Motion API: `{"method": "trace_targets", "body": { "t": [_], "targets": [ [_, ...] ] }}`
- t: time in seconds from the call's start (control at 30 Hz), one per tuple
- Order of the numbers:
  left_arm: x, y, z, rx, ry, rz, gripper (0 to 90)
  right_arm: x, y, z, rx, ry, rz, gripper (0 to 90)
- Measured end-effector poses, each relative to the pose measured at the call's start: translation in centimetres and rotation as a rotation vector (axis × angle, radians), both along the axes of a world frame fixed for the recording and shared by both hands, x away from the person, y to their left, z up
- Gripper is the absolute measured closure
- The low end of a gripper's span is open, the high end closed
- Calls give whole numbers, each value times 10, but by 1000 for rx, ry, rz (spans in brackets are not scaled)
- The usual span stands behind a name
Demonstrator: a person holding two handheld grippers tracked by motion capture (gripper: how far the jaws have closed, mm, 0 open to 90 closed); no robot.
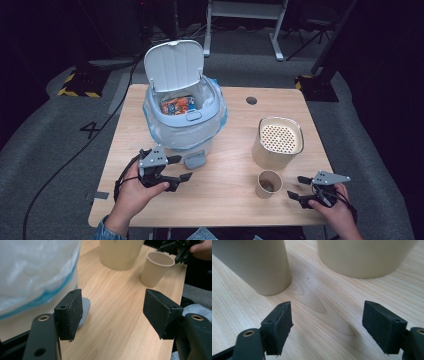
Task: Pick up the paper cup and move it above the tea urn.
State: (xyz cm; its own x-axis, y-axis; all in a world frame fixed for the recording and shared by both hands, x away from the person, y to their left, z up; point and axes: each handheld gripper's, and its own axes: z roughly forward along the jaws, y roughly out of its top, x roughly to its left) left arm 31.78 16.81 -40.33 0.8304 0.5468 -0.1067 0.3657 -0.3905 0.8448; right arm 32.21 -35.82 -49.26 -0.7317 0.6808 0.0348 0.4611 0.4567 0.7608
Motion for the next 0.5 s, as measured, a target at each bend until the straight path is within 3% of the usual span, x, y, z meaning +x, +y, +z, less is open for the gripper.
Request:
{"method": "trace_targets", "body": {
  "t": [0.07, 0.17, 0.5],
  "targets": [
    [0, 0, -2, 2, 5, 0, 330, -1, 2, 1, 4, -4, 7, 234],
    [1, 2, -18, 9, 46, 10, 331, -4, 5, 3, 5, -10, 23, 225],
    [6, 2, -58, 45, 124, 34, 332, -11, 17, 10, 27, -23, 72, 187]
  ]
}}
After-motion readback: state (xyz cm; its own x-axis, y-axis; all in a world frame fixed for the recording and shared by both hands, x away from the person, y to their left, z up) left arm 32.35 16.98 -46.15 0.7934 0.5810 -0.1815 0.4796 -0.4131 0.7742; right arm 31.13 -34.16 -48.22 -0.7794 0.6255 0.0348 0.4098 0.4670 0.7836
